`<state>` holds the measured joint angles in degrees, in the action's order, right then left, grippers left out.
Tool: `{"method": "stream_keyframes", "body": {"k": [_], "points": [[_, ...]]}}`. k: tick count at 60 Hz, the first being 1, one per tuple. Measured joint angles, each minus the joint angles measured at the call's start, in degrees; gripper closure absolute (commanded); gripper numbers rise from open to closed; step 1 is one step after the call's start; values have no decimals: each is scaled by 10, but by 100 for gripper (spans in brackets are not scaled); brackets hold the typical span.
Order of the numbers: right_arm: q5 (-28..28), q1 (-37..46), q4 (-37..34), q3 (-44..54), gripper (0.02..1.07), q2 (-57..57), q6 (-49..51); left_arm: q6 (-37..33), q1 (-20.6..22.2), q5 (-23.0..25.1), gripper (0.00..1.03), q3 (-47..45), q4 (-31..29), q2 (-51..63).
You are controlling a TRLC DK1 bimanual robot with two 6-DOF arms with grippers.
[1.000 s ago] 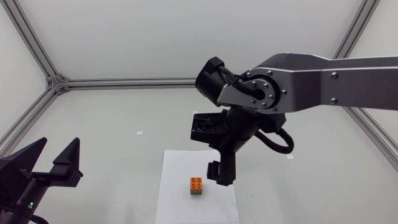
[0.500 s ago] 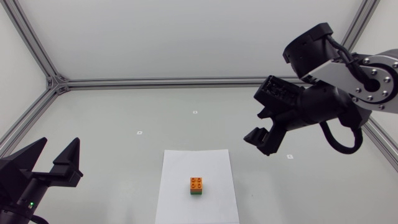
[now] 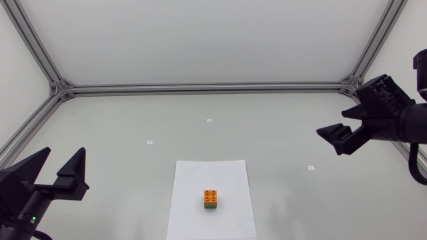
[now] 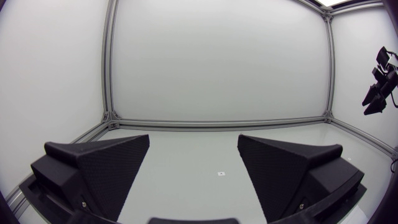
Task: Pick up the orange 2x2 brick with the right arm and stack it on top of the green 2x2 brick in the center
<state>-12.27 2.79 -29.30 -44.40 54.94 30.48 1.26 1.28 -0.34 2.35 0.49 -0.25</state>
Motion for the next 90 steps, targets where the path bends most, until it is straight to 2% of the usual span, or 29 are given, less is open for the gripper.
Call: {"method": "stream_keyframes", "body": {"k": [15,34,90], "points": [[1,51,69,87,6,-114,-12,0,0,0,4,0,0,0],[35,52,165,219,6,-250,-26,0,0,0,4,0,0,0],[118,-24,283,430,6,-541,-280,0,0,0,4,0,0,0]]}}
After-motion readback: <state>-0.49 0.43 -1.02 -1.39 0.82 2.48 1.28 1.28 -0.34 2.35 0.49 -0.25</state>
